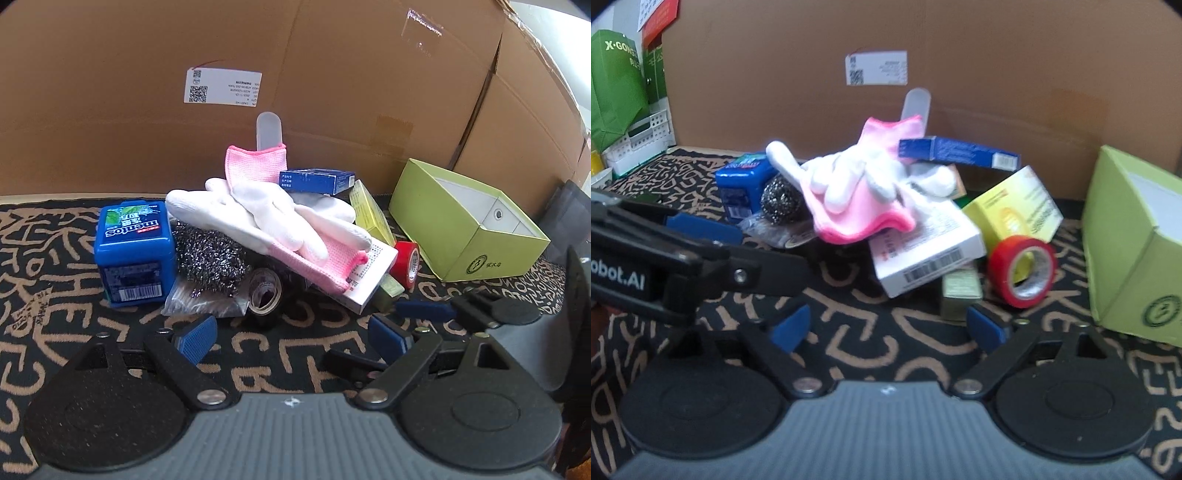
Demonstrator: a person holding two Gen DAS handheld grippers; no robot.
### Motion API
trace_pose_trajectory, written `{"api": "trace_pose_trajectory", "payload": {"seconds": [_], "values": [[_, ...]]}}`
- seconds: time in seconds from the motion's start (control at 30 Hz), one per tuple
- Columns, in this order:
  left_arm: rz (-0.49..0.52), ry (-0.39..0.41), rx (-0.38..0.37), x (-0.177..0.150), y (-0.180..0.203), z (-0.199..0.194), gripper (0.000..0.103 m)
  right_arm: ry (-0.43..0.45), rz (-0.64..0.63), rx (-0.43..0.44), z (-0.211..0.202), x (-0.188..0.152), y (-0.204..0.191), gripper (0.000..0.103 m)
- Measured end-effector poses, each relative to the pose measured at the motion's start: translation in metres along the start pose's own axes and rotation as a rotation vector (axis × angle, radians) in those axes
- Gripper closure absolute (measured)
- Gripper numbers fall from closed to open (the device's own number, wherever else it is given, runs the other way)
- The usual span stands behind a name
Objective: Organize objects
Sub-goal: 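Move both tools back over the pile, then grasp the blue mentos tub with the left tool while the right tool grasps the white box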
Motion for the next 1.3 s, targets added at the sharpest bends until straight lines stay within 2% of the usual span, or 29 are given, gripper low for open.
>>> {"api": "trace_pose_trajectory", "payload": {"seconds": [0.03,0.07,0.1,0.17,0.27,0.37,0.4,0.47,0.53,0.57,0.6,0.67,0.7,0.93,1.07,1.13,1.17,1.2,1.27,1.3], "values": [[0.0,-0.005,-0.003,0.0,0.0,0.002,0.011,-0.003,0.007,0.004,0.003,-0.001,-0.001,0.022],[0.0,-0.01,-0.006,0.0,0.0,0.004,0.011,0.007,0.01,0.0,0.002,0.0,-0.001,0.032],[-0.001,-0.015,-0.008,0.0,0.0,0.006,0.011,0.01,0.006,-0.008,0.001,0.001,-0.001,0.053],[-0.005,-0.027,-0.015,0.0,0.0,0.009,0.011,0.021,0.0,-0.012,-0.003,0.002,-0.001,0.081],[-0.022,-0.049,-0.034,-0.002,0.001,0.014,0.011,0.015,0.005,-0.012,-0.009,0.0,0.003,0.089],[-0.041,-0.061,-0.036,0.0,0.001,0.018,0.011,0.017,0.002,-0.002,-0.016,-0.005,0.0,0.092],[-0.047,-0.064,-0.04,0.0,0.002,0.02,0.012,0.017,0.001,0.001,-0.018,-0.007,-0.001,0.092],[-0.052,-0.073,-0.06,0.002,0.004,0.023,0.025,0.018,0.004,0.003,-0.024,-0.011,-0.003,0.092],[-0.048,-0.108,-0.073,0.0,0.007,0.026,0.052,0.02,0.019,0.007,-0.029,-0.015,-0.002,0.092],[-0.043,-0.125,-0.079,-0.003,0.008,0.028,0.06,0.022,0.027,0.007,-0.032,-0.017,-0.002,0.092],[-0.032,-0.13,-0.083,-0.005,0.009,0.027,0.073,0.025,0.032,0.006,-0.034,-0.018,-0.001,0.092],[-0.009,-0.129,-0.074,-0.01,0.01,0.024,0.082,0.027,0.039,0.001,-0.039,-0.022,0.001,0.092],[-0.001,-0.133,-0.074,-0.012,0.011,0.021,0.09,0.026,0.042,-0.003,-0.042,-0.023,0.003,0.092],[0.066,-0.17,-0.111,-0.041,0.007,-0.015,0.093,0.016,0.071,0.005,-0.057,-0.034,0.012,0.092],[0.059,-0.144,-0.076,-0.041,-0.002,-0.023,0.092,0.029,0.069,0.006,-0.057,-0.033,0.013,0.09],[0.038,-0.129,-0.046,-0.034,-0.01,-0.02,0.083,0.032,0.06,-0.005,-0.053,-0.028,0.013,0.075],[0.021,-0.119,-0.028,-0.029,-0.015,-0.019,0.079,0.043,0.057,-0.015,-0.052,-0.025,0.014,0.053],[0.008,-0.107,-0.011,-0.024,-0.021,-0.019,0.075,0.056,0.048,-0.023,-0.051,-0.021,0.014,0.041],[-0.013,-0.069,0.033,-0.012,-0.034,-0.022,0.07,0.08,-0.001,-0.041,-0.05,-0.011,0.011,0.041],[-0.027,-0.045,0.06,-0.004,-0.041,-0.024,0.064,0.085,-0.034,-0.053,-0.048,-0.005,0.01,0.041]]}}
Point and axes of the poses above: each gripper's, at about its wrist camera, not at the fingertips, and z roughly the way its jaws point, y to its right, x to its top, the point moved 8 cm from there along z, roughly the way its jaws point, and after that the axes turned 7 degrees about -z, right-handed, at the moved point
